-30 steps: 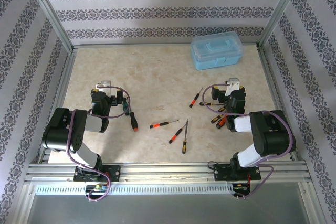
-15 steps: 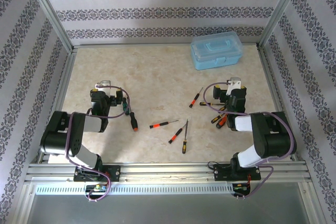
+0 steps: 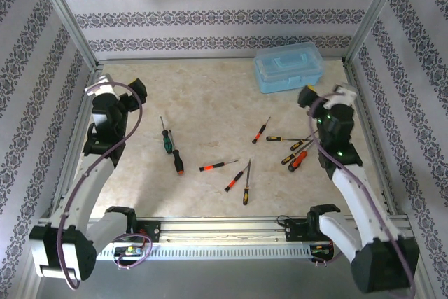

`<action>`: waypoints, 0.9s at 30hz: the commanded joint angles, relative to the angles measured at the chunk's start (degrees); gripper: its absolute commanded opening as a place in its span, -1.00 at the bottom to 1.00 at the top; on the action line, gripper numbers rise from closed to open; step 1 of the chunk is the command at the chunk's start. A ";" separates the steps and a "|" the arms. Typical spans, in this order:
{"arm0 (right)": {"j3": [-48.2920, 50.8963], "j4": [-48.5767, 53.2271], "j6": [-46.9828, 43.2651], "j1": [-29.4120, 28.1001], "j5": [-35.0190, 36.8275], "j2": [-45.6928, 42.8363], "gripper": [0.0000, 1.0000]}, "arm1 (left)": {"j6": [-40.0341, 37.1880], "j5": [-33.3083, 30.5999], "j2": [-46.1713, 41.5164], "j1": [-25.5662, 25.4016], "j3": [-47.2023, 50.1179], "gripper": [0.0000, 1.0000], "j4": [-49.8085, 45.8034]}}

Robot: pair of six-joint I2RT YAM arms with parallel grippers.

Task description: Pack the tool kit

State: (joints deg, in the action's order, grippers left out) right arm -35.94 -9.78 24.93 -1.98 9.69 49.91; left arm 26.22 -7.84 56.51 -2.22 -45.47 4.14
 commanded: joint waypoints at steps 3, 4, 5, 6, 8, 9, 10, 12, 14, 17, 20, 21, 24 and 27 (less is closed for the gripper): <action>-3.50 19.46 7.19 1.99 -5.02 2.60 0.90 | 17.88 9.21 -7.29 2.29 10.29 0.99 -3.39; -5.41 23.45 7.26 2.14 -3.64 3.55 0.92 | 18.53 10.96 -8.63 2.67 12.40 0.99 -0.93; -6.65 25.83 7.66 2.24 -2.53 3.93 0.97 | 20.02 11.39 -9.55 2.68 13.38 0.99 -0.90; -7.70 27.90 8.66 2.24 -0.77 3.94 0.96 | 20.69 12.52 -10.16 2.66 13.87 0.99 -1.19; -8.59 29.80 12.50 2.32 1.84 3.36 0.96 | 20.43 15.73 -10.02 2.66 13.48 0.99 -2.62; -8.64 29.47 12.82 2.42 0.98 2.95 0.96 | 20.32 17.04 -9.45 2.66 12.72 0.99 -4.56; -8.24 27.79 11.77 2.42 -1.61 2.38 0.96 | 19.75 18.65 -8.85 2.66 12.03 0.99 -6.31; -6.64 24.34 10.51 2.42 -5.02 1.52 0.70 | 18.71 21.80 -7.64 2.66 11.11 1.00 -8.69; -7.11 25.26 11.16 2.42 -3.26 2.32 0.45 | 17.68 24.80 -6.27 2.66 10.46 0.98 -10.82; -10.06 29.18 8.65 2.66 -2.44 5.16 0.28 | 18.00 27.41 -5.45 2.66 10.55 0.97 -12.05; -11.48 29.69 8.14 2.86 -3.96 7.47 0.10 | 19.13 29.35 -5.56 2.66 10.74 0.96 -12.38; -11.72 29.60 8.53 2.86 -4.04 8.01 0.09 | 19.28 29.93 -5.70 2.68 10.72 0.96 -12.50; -13.57 31.51 11.40 3.03 -1.84 10.48 0.06 | 19.20 30.56 -6.19 2.66 10.40 0.96 -14.27; -16.23 32.74 13.18 3.90 -4.43 13.81 0.10 | 18.98 30.70 -5.99 2.66 9.43 0.96 -16.90</action>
State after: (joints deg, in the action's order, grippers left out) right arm -49.10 20.71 35.77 1.06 6.31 61.91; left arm 44.53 21.04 51.11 -0.25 -33.74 -8.99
